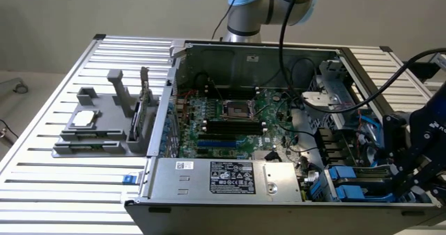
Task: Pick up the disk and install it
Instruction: 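Insert the first disk wire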
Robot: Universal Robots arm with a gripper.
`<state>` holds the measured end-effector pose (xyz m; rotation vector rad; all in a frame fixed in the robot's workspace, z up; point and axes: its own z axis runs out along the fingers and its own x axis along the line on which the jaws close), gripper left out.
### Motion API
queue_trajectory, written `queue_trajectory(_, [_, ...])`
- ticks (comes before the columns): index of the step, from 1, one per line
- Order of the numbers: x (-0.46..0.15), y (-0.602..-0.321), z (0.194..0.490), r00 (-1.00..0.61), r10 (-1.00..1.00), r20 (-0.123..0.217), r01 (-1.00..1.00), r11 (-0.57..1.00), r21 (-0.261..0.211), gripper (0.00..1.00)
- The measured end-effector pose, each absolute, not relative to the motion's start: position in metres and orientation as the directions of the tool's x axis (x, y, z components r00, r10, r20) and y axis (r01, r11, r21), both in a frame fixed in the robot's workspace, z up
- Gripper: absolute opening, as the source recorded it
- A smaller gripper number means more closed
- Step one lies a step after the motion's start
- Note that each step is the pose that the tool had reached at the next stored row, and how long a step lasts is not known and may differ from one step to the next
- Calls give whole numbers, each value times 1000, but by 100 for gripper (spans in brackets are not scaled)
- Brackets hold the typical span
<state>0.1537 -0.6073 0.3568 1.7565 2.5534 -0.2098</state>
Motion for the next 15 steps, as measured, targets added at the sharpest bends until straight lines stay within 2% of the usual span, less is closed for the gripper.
queue_trajectory(3, [151,-607,357,-351,931,-101,934,342,-102,16])
queue_trajectory(15, [151,-600,357,-304,951,-56,930,284,-234,16])
